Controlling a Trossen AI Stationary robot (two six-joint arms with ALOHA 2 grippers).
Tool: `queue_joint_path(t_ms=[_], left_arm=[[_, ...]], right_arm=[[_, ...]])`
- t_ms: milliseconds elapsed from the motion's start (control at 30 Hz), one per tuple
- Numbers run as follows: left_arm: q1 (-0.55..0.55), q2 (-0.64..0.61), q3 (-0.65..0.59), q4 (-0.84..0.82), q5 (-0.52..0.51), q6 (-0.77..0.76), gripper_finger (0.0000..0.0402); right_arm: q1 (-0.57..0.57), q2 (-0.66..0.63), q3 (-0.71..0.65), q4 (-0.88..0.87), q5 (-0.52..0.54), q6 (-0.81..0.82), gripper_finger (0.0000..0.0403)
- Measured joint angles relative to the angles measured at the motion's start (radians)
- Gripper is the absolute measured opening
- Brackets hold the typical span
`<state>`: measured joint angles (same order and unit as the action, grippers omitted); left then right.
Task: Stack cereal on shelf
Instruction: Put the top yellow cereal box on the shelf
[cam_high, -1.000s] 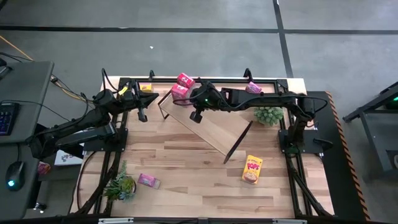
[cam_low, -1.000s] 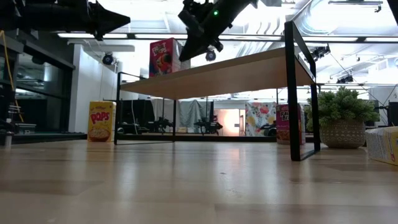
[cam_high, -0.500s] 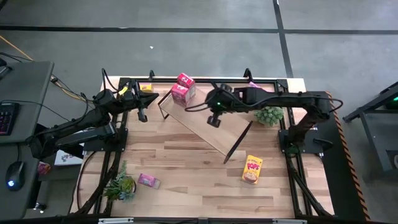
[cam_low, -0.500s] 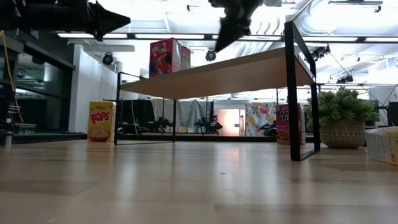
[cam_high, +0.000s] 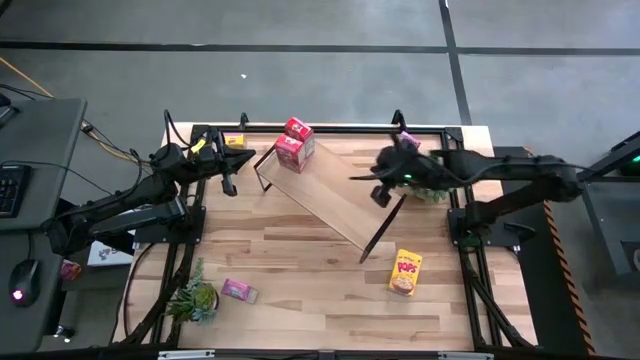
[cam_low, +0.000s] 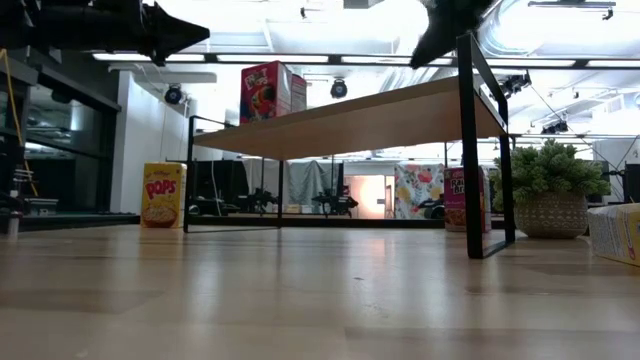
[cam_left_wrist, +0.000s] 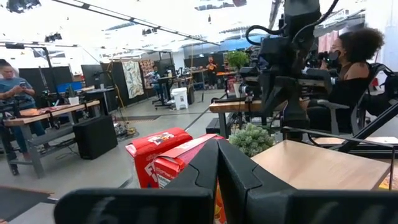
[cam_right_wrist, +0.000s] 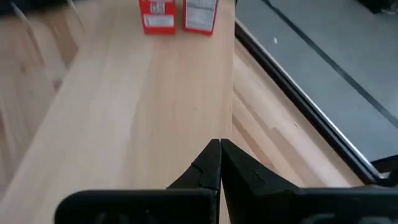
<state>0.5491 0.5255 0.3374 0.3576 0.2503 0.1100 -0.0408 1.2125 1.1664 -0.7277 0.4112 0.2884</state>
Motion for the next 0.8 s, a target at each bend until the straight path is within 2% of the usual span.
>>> queue_joint_path(t_ms=[167, 300, 367, 467, 533, 600, 667, 800], left_arm=[[0.000, 0.000, 0.000, 0.001, -0.038, 0.015, 0.0000], [0.000, 0.000, 0.000, -0.003, -0.070, 0.018, 0.0000], [0.000, 0.000, 0.000, -0.004, -0.137, 0.015, 0.0001], [0.000, 0.000, 0.000, -0.050, -0.344, 0.017, 0.0009], [0.000, 0.002, 0.000, -0.090, -0.480, 0.045, 0.0025], [0.002, 0.014, 0.005, -0.114, -0.559, 0.073, 0.0049], [0.009, 0.041, 0.057, -0.186, -0.575, 0.093, 0.0079], [0.039, 0.149, 0.279, -0.496, -0.591, 0.078, 0.0143]], right_arm=[[0.018, -0.145, -0.133, 0.142, 0.000, 0.022, 0.0000], [0.034, -0.212, -0.199, 0.234, 0.005, 0.020, 0.0000], [0.037, -0.229, -0.218, 0.248, 0.005, 0.020, 0.0000], [0.037, -0.233, -0.234, 0.245, 0.005, 0.027, 0.0000], [0.037, -0.226, -0.235, 0.242, 0.005, 0.028, 0.0000], [0.037, -0.222, -0.235, 0.242, 0.005, 0.028, 0.0000], [0.037, -0.217, -0.235, 0.250, 0.005, 0.026, 0.0000], [0.037, -0.211, -0.235, 0.251, 0.006, 0.024, 0.0000]])
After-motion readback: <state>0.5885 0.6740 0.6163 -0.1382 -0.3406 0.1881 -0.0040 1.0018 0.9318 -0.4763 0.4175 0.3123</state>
